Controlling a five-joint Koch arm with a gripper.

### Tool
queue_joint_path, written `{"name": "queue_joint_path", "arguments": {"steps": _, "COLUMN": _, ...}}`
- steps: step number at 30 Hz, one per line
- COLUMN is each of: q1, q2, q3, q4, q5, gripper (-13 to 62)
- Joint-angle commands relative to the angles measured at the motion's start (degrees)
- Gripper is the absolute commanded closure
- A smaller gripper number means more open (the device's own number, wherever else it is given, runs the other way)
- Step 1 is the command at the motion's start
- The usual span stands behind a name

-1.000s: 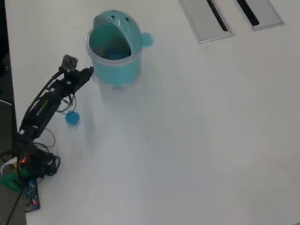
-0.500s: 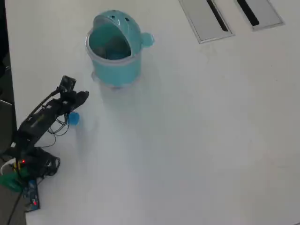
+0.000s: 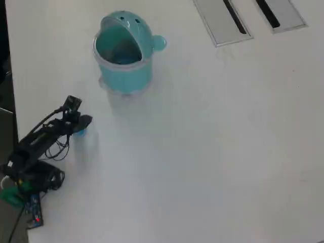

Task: Grasp RGB lego blocks and put them in the bin one by one.

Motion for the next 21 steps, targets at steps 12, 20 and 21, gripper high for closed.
{"name": "queue_joint_path", "arguments": {"steps": 12, "q1": -0.9, "q2": 5.4, "q3": 6.0, "q4": 1.2, "q5": 0.4, "gripper": 18.0}}
{"name": "queue_joint_path", "arguments": {"steps": 20, "q1": -2.7, "q2": 5.4, "q3": 8.4, "q4": 0.6, "q5": 0.7, "gripper": 18.1}}
{"name": "queue_joint_path", "arguments": {"steps": 21, "q1": -3.0, "q2": 5.4, "q3": 8.4, "q4": 0.6, "q5": 0.7, "gripper": 18.1}}
